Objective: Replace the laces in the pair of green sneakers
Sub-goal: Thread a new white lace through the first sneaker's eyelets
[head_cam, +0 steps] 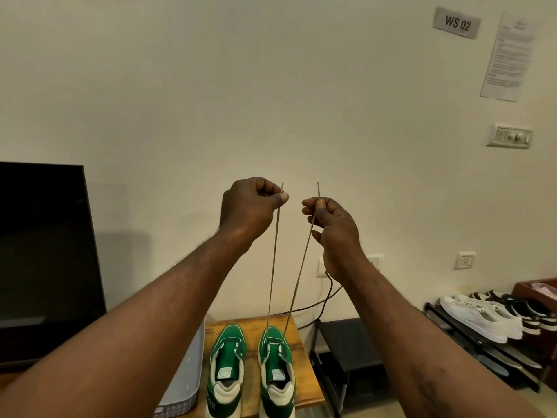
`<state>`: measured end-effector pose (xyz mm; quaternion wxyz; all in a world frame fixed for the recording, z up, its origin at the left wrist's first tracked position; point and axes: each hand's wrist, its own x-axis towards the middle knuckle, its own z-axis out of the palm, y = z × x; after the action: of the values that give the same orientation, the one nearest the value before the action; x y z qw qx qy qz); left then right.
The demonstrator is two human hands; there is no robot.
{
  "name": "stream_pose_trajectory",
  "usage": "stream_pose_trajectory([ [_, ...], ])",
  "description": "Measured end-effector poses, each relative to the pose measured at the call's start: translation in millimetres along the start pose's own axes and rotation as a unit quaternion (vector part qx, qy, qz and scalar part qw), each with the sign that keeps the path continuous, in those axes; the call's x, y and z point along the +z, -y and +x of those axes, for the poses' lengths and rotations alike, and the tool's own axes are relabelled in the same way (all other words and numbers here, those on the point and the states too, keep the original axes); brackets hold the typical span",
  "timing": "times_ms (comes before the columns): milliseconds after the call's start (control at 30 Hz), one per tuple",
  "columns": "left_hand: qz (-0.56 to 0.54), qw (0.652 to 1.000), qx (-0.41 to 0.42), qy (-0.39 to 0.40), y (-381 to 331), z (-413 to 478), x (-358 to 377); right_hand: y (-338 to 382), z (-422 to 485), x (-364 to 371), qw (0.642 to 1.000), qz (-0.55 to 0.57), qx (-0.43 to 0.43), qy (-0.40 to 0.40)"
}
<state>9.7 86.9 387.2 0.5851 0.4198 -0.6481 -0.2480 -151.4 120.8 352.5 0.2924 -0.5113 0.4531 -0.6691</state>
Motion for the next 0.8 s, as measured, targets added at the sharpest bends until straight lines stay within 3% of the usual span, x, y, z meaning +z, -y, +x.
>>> stream_pose_trajectory([
  [800, 0.049, 0.998, 0.013, -0.021, -3.9, 6.6, -2.4, 1.8, 10.7, -0.7, 0.999, 0.011, -0.031, 0.001],
])
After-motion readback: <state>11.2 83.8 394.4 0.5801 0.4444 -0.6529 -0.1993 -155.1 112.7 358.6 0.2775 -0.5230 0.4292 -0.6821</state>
